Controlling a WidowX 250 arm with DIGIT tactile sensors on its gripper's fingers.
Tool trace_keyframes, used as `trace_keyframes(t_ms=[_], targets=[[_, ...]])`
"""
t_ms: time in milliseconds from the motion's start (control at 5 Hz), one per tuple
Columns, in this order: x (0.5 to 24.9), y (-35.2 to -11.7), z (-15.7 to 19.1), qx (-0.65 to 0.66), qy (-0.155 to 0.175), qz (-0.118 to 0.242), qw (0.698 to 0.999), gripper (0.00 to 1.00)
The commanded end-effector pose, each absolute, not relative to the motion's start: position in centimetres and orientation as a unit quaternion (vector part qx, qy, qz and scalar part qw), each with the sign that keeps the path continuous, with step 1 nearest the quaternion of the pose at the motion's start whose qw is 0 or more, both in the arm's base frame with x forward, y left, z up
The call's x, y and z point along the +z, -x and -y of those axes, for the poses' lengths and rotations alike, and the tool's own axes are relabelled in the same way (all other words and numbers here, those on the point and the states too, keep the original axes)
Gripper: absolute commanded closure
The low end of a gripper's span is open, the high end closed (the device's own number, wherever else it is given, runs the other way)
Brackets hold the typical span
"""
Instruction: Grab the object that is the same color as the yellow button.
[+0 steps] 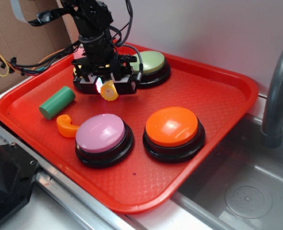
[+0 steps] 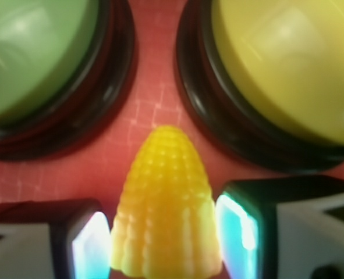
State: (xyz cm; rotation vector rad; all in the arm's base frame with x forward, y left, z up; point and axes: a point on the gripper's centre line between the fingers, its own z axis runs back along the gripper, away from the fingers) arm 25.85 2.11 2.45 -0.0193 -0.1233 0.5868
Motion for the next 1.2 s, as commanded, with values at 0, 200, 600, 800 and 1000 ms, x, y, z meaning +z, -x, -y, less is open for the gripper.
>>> trace_keyframes(t_ms=[0,200,600,800,1000], targets=[[10.1,-25.0,-3.5,0.260,-0.011,0.097,0.961,1.00],[14.6,-24.7,-3.5,0.189,-0.009,0.045,0.981,1.00],[21.0,-23.0,-0.9,0.116,0.001,0.049,0.992,1.00],[21.0,-22.3,-0.9,0.138,-0.001,0.083,0.987,1.00],[20.7,-22.7,-2.1,0.143,-0.020,0.055,0.988,0.96]])
